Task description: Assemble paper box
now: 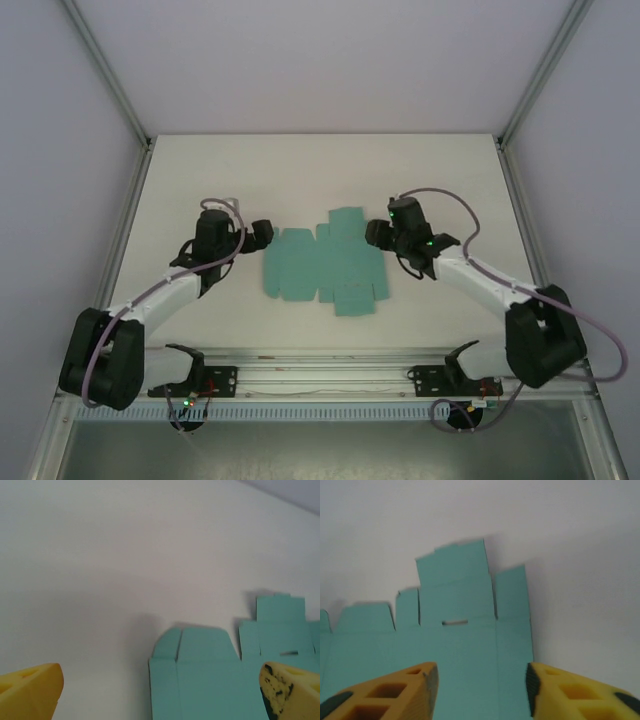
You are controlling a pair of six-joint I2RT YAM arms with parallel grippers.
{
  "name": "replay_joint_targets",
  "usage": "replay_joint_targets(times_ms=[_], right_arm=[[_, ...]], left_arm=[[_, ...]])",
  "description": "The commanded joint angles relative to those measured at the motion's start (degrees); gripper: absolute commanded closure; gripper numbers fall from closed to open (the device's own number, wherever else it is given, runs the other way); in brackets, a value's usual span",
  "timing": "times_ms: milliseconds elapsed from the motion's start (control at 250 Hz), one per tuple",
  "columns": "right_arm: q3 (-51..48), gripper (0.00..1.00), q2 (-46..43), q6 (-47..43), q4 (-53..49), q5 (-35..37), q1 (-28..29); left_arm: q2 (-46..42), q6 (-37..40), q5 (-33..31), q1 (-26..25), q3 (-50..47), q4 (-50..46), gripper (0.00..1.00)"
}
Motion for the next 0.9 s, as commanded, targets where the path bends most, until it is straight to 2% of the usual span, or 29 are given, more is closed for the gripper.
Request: replay_joint_targets(times_ms=[0,88,180,360,740,895], right_arm=[[-0.6,0.59,4.1,4.1,2.0,-4.6,0.6],[-0.3,0.67,7.4,5.3,2.7,-4.6,0.6],[-0.6,0.69,10.0,6.0,3.1,-3.4,0.6],[-2.3,0.69,13.0,7.5,3.7,-0.6,0.3],[-7.3,0.72,17.0,9.2,9.3,-2.0,-0.4],[-7.9,0.73,18.3,9.2,9.9,-2.1,-0.6]], left_arm=[[1.1,-1.6,4.3,-0.5,0.0,-1.7,0.0],[2.0,-1.9,5.5,-0.6,-0.7,-0.7,0.0],[3.1,-2.4,7.4,-0.6,-1.2,0.9,0.0],[5.8,-2.7,10.0,-0.6,-1.6,2.4,0.0],[11.3,-5.6,17.4,-0.6,-3.8,10.9,0.0],[14.4,-7.9,22.9,-0.6,-3.6,18.0,0.07]])
